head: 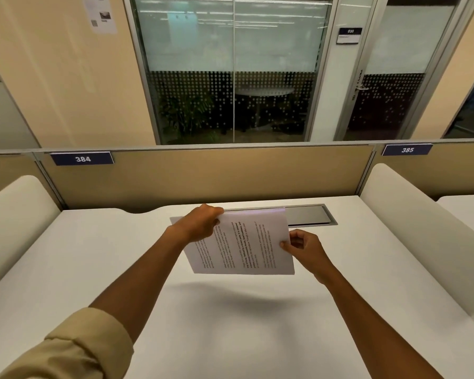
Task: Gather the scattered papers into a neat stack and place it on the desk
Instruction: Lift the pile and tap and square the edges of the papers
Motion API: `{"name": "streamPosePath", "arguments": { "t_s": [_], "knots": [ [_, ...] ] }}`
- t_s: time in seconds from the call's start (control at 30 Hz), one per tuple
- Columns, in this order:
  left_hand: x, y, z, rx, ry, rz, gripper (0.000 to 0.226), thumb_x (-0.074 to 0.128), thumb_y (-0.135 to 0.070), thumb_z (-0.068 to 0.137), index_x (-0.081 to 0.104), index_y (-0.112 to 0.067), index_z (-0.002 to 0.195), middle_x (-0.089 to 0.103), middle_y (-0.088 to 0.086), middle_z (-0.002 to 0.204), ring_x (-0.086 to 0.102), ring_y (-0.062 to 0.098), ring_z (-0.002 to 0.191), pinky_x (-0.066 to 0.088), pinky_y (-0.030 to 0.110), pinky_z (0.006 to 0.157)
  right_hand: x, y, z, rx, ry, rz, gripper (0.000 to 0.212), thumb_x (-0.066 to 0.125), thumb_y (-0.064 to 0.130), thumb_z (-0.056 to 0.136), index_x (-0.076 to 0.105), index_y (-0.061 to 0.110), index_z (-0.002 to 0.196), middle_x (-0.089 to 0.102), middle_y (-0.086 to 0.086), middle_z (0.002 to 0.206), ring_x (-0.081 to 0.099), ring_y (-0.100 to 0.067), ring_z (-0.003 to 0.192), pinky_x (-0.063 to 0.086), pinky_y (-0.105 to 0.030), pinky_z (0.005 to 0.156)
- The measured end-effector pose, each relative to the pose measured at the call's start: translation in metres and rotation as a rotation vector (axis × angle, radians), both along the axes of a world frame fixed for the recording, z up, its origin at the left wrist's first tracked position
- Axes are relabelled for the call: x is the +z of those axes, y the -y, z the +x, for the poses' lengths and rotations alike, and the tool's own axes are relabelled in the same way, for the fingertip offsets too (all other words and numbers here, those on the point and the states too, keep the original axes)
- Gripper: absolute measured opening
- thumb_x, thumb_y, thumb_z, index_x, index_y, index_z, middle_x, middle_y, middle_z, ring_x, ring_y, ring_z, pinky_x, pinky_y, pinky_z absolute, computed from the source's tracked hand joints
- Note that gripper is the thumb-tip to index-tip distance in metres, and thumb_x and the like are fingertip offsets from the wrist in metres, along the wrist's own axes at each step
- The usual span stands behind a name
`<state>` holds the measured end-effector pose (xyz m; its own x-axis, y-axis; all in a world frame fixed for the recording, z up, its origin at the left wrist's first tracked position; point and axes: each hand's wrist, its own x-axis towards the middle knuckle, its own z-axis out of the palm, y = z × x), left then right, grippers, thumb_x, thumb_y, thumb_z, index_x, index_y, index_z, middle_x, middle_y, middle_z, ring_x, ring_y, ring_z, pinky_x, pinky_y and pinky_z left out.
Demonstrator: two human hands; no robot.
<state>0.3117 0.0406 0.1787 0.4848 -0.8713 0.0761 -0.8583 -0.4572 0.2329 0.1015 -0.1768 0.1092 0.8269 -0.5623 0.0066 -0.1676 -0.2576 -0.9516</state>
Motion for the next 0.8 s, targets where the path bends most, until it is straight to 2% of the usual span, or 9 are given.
{"name": "streamPosePath", "arguments": {
  "t_s": [0.1,0.2,0.27,0.37,0.47,0.53,0.67,0.73,0.8],
  "knots": [
    [-0.006,0.005,-0.005,-0.012,-0.011,0.006,0.014,0.048,-0.015,0.094,0.049,-0.024,0.083,0.069,0.010,0.111,0.066,0.027,0.093,0.056,0.032,0.071,0.002,-0.007,0.008,0.007,-0.006,-0.015,0.023,0.066,0.024,0.089,0.063,0.014,0.109,0.072,-0.003,0.103,0.070,-0.022,0.091,0.057,-0.029,0.074],
    [-0.011,0.004,-0.009,0.019,-0.045,-0.014,0.010,0.049,-0.021,0.095,0.052,-0.023,0.086,0.069,0.007,0.110,0.067,0.024,0.088,0.051,0.025,0.065,-0.002,-0.014,0.011,-0.018,0.006,-0.011,0.014,0.061,0.024,0.093,0.061,0.021,0.106,0.070,-0.005,0.103,0.069,-0.024,0.089,0.058,-0.034,0.077],
    [-0.011,0.002,-0.011,0.040,-0.066,-0.074,0.013,0.051,-0.026,0.096,0.051,-0.022,0.083,0.069,0.005,0.104,0.064,0.021,0.082,0.048,0.024,0.064,-0.005,-0.017,0.009,-0.043,0.033,0.005,0.010,0.059,0.022,0.094,0.060,0.024,0.103,0.070,-0.002,0.100,0.070,-0.023,0.087,0.058,-0.033,0.074],
    [-0.011,-0.010,-0.010,0.069,-0.135,-0.126,0.019,0.059,-0.032,0.092,0.054,-0.019,0.080,0.069,0.002,0.095,0.064,0.019,0.078,0.054,0.029,0.066,-0.011,-0.018,0.003,-0.068,0.039,0.016,0.009,0.057,0.023,0.095,0.058,0.025,0.104,0.070,0.001,0.098,0.070,-0.020,0.084,0.055,-0.026,0.067],
    [-0.021,-0.029,0.004,0.122,-0.215,-0.118,0.023,0.071,-0.032,0.083,0.059,-0.014,0.076,0.070,0.002,0.085,0.066,0.019,0.075,0.060,0.033,0.067,-0.019,-0.014,-0.004,-0.081,0.018,0.021,0.020,0.058,0.036,0.088,0.057,0.025,0.105,0.071,-0.001,0.100,0.070,-0.020,0.083,0.057,-0.029,0.068],
    [-0.031,-0.042,0.014,0.188,-0.315,-0.171,0.023,0.077,-0.026,0.079,0.060,-0.012,0.073,0.071,0.003,0.081,0.068,0.021,0.073,0.060,0.035,0.066,-0.024,-0.011,-0.009,-0.085,0.011,0.037,0.029,0.056,0.041,0.083,0.058,0.025,0.106,0.071,-0.001,0.100,0.071,-0.022,0.084,0.059,-0.034,0.071],
    [-0.053,-0.063,0.010,0.278,-0.676,-0.396,0.021,0.078,-0.013,0.078,0.065,0.002,0.082,0.075,0.012,0.084,0.072,0.027,0.081,0.060,0.035,0.071,-0.033,-0.009,-0.015,-0.096,0.017,0.095,0.013,0.057,0.026,0.094,0.059,0.024,0.107,0.071,-0.002,0.100,0.071,-0.024,0.085,0.059,-0.036,0.072],
    [-0.065,-0.071,0.000,0.281,-0.826,-0.482,0.025,0.076,-0.013,0.080,0.066,0.005,0.092,0.075,0.014,0.090,0.072,0.028,0.085,0.059,0.032,0.074,-0.036,-0.009,-0.016,-0.094,0.019,0.129,0.014,0.056,0.022,0.095,0.059,0.023,0.109,0.072,-0.004,0.101,0.071,-0.026,0.086,0.060,-0.038,0.072],
    [-0.080,-0.076,-0.010,0.287,-0.981,-0.571,0.036,0.077,-0.022,0.077,0.067,0.003,0.101,0.075,0.014,0.096,0.072,0.030,0.090,0.059,0.037,0.080,-0.038,-0.011,-0.015,-0.087,0.017,0.155,0.016,0.057,0.024,0.094,0.059,0.024,0.110,0.072,-0.005,0.102,0.072,-0.027,0.086,0.061,-0.041,0.073]
  ]
}}
